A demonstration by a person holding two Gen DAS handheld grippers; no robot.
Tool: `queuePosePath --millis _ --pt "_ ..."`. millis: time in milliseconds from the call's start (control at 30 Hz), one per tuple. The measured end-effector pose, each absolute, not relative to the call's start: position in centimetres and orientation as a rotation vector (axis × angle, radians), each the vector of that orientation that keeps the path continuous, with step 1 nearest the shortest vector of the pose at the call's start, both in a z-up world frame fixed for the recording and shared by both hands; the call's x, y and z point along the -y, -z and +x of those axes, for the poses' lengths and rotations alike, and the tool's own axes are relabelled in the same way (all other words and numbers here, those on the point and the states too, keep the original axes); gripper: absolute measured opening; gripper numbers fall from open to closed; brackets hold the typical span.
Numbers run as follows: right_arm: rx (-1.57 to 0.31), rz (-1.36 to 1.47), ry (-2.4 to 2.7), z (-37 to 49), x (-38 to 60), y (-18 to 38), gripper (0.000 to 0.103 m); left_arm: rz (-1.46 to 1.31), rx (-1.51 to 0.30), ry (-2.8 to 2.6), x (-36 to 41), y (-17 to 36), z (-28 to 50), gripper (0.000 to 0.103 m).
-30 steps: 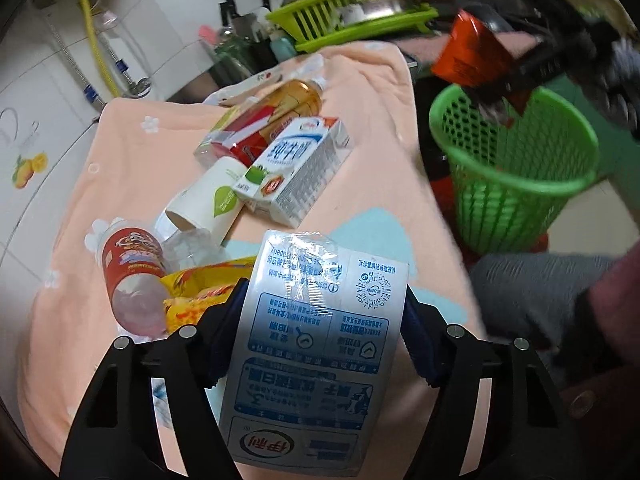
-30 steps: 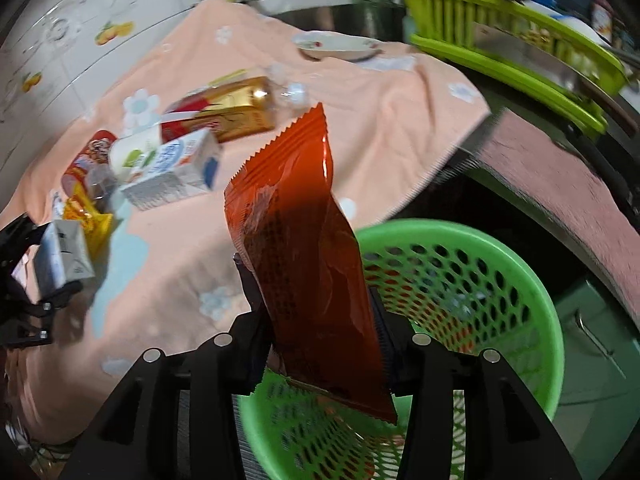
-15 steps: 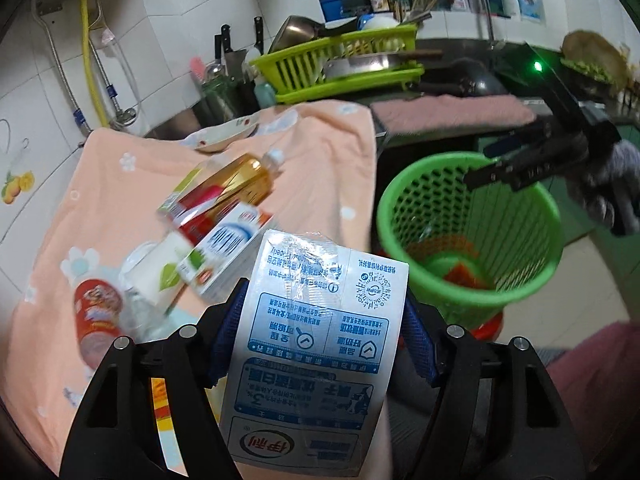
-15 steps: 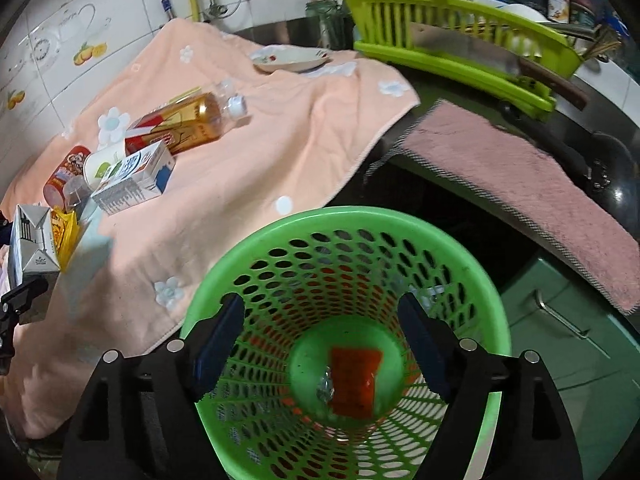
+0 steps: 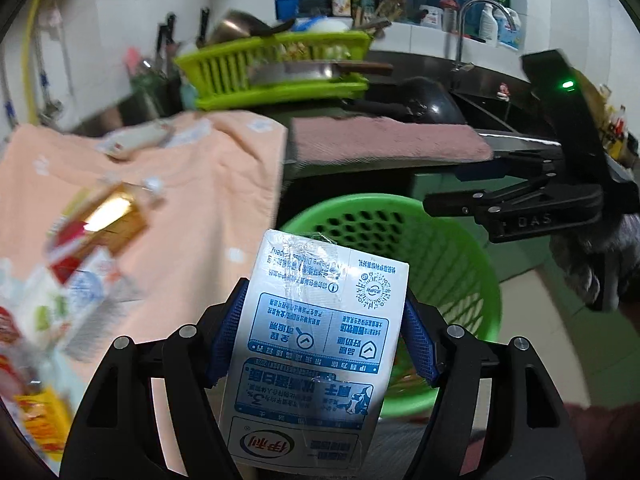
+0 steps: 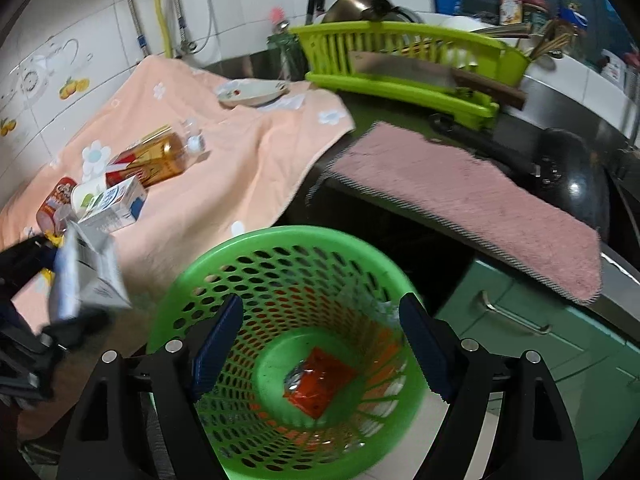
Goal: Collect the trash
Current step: 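Carry the blue-white milk carton over the green basket and release it with the left gripper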
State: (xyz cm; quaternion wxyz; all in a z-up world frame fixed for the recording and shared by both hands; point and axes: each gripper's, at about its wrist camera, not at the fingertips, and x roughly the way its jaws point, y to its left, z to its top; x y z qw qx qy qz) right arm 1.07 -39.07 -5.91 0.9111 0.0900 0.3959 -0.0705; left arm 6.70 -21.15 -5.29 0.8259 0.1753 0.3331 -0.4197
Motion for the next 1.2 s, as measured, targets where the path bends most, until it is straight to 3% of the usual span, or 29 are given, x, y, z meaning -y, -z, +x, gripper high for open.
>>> queuePosePath --millis 300,433,500,1200 --pt "-0.792 0.238 0.199 -0.6 42.5 6.1 0.078 0.328 -0.873 0.938 27.3 9.4 7.4 0.071" --pt "-0.794 0.252 0.207 -0.8 43.1 6.5 0.078 0.335 -0.899 0.945 28.7 10.4 7.0 0.083" --pt "-0.794 0.256 0.205 -0.9 43.4 6.6 0.078 0.333 -0.902 0.951 29.0 10.6 6.6 0.083" --pt "-0.785 0.19 0.025 3.4 37.0 5.2 0.078 0.241 -0.75 0.668 18.0 4.3 8.4 0.083"
